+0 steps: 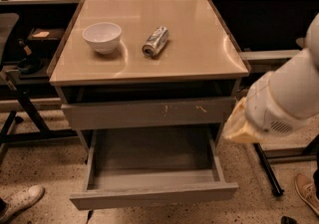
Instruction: Close middle drawer
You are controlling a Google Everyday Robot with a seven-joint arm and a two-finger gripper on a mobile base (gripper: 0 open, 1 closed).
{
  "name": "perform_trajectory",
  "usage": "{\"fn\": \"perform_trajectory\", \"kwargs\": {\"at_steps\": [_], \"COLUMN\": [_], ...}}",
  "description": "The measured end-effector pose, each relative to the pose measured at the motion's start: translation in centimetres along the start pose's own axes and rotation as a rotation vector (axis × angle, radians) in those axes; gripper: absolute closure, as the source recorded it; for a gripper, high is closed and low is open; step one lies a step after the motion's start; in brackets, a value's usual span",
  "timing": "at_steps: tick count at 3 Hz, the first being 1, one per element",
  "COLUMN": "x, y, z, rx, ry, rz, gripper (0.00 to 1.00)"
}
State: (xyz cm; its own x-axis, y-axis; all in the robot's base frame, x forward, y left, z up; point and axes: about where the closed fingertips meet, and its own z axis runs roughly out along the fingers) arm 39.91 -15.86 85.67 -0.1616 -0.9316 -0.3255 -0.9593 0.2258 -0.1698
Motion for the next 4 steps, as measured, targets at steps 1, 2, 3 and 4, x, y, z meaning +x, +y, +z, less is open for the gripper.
{"fn": "perform_trajectory", "kwargs": {"at_steps": [1, 2, 3, 4], "x": [1.3, 1.6, 3.5, 6.4], "y": [2.2, 3.0, 4.8, 7.2], "z": [2.8, 4.6, 10.9, 18.2], "rx": [-0.050, -0.079, -0.140, -0.216], "ry": [0.028, 0.020, 0.034, 0.066], "rz": [0.006, 0.015, 0.073, 0.143], "gripper": [1.00, 1.00, 1.00, 1.00]}}
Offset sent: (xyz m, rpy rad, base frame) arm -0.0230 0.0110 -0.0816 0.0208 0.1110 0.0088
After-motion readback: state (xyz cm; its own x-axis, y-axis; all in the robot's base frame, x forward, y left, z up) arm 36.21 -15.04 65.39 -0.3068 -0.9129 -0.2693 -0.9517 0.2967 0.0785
